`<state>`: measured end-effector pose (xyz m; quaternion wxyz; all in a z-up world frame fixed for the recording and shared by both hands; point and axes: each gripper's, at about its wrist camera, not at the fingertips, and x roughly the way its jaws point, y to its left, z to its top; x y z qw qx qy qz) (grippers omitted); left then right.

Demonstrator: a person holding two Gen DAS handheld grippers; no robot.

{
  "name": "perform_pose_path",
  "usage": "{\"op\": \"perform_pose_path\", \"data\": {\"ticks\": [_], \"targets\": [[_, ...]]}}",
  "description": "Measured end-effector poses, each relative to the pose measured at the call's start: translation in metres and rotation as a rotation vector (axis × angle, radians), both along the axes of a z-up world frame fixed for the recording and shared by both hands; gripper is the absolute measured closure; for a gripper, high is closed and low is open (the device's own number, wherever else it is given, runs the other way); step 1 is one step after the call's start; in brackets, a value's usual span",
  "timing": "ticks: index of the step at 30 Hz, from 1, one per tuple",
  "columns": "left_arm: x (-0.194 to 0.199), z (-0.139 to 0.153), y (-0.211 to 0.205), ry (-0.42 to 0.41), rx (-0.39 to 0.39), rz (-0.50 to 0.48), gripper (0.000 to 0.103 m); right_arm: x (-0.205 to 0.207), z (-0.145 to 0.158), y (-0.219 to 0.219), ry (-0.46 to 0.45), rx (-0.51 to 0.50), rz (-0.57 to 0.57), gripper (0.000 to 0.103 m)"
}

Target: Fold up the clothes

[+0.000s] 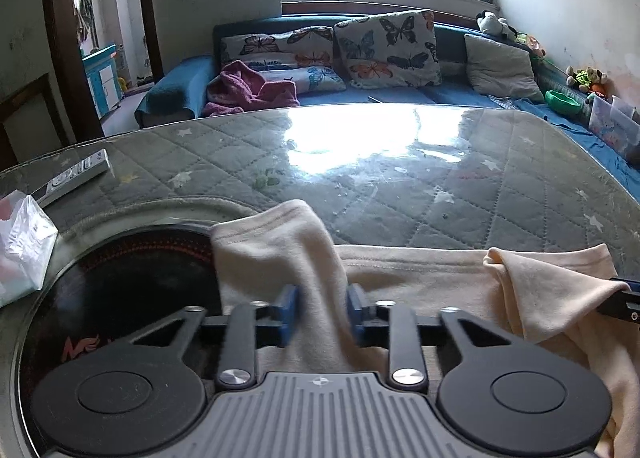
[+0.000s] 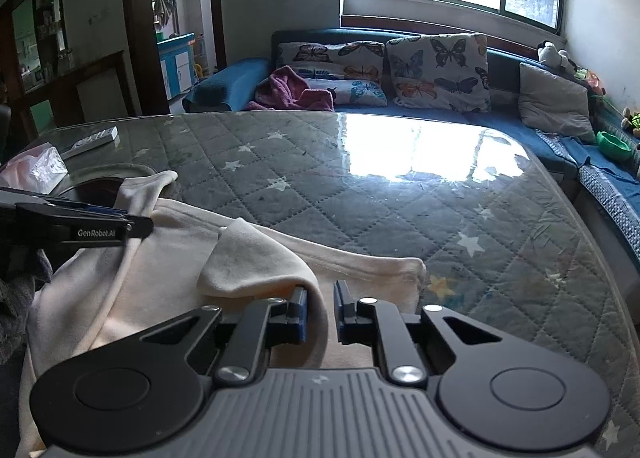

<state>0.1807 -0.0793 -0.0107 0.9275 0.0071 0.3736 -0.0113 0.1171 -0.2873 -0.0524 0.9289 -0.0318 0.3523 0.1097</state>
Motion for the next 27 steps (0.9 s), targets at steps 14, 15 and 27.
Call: {"op": "perform_pose_path", "data": {"ticks": [14, 15, 27], "targets": [[-0.048, 0.033, 0.041, -0.089, -0.089, 0.039, 0.095, -0.037, 0.029, -0.034, -0.101, 0.01, -0.117, 0.097], [-0.054, 0.036, 0.046, -0.096, -0.092, 0.044, 0.095, -0.042, 0.032, -0.038, -0.11, 0.009, -0.131, 0.097], [-0.145, 0.058, 0.107, -0.155, -0.121, 0.138, 0.095, -0.101, 0.038, -0.089, -0.11, 0.025, -0.236, 0.094]]}}
